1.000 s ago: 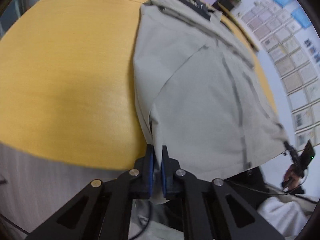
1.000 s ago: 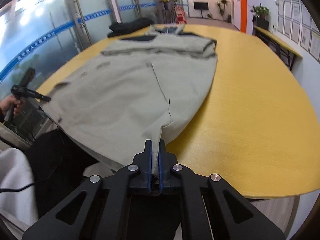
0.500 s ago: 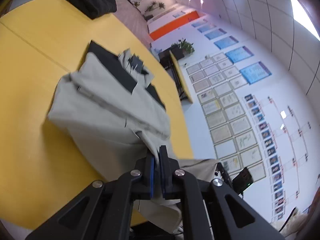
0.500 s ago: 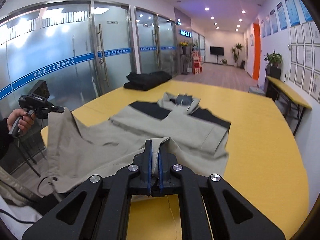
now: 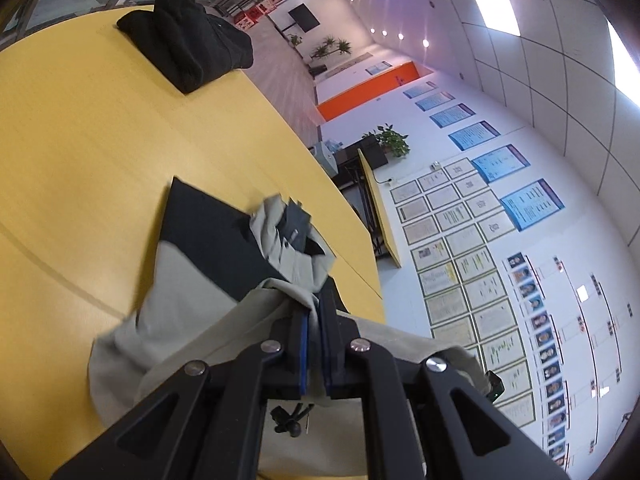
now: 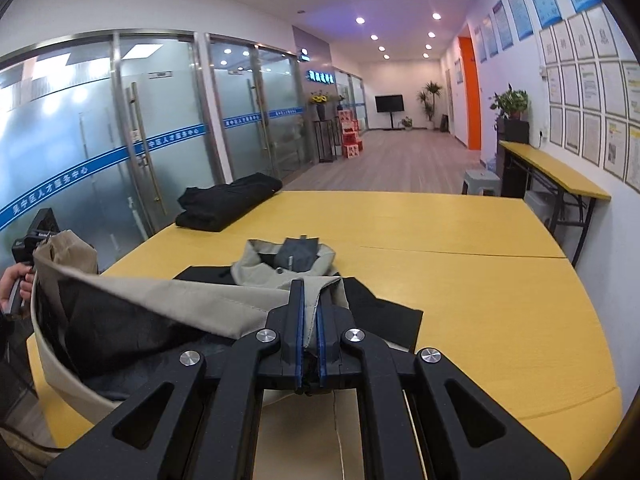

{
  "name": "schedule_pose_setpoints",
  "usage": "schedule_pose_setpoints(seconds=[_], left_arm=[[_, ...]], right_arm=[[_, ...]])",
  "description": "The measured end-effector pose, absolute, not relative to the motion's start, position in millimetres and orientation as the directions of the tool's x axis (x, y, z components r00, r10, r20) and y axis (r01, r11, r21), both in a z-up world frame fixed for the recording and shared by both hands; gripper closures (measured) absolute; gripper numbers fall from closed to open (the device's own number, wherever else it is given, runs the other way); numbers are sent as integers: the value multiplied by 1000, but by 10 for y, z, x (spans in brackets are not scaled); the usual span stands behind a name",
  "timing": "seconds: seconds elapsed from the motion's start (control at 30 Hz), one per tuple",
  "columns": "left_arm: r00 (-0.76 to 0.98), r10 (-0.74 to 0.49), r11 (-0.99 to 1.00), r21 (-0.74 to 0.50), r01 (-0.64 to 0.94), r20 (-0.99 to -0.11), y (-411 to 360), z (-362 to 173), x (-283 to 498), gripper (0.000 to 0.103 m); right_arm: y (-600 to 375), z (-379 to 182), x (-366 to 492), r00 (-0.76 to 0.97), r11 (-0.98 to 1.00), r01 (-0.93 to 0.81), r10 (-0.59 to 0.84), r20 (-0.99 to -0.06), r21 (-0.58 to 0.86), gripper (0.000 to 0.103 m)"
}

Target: Fold clothes

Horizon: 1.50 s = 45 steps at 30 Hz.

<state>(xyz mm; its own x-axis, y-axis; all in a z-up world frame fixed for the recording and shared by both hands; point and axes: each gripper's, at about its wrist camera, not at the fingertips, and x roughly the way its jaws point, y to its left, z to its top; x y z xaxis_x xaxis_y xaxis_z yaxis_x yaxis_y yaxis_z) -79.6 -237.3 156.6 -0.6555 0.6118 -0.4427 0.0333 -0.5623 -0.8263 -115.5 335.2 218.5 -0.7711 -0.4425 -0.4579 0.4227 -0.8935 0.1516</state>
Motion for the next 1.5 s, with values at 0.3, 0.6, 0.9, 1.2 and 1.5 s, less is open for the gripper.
schedule_pose_setpoints(seconds=[0.3,0.6,0.9,1.2,1.5], left_arm=[[-626,553,-654,-752,82,-549,-2406,920,-2179,97],[-542,570,-698,-712,78,-618,-2388,412,-2872,83],[-571,556,-747,-665,-24,-604,-2592,531,-2763,25],[-468,521,-850,-488,-201,-714,-1943,347,-2969,24],[-411,519,-850,-503,-155,-750,-2016,112,-3374,21]], right_arm=[[3513,1378,-2665,-677,-904,354,-426,-601,241,99],[3695,656,-3266,-607,-892,327,-452,-654,313,65],[4089,850,-2970,-733,-905,325,-424,-531,275,1],[3713,463,-3420,-545,-855,459,-486,-683,242,56],[3875,417,-3663,-532,-841,398,-538,-654,368,102]])
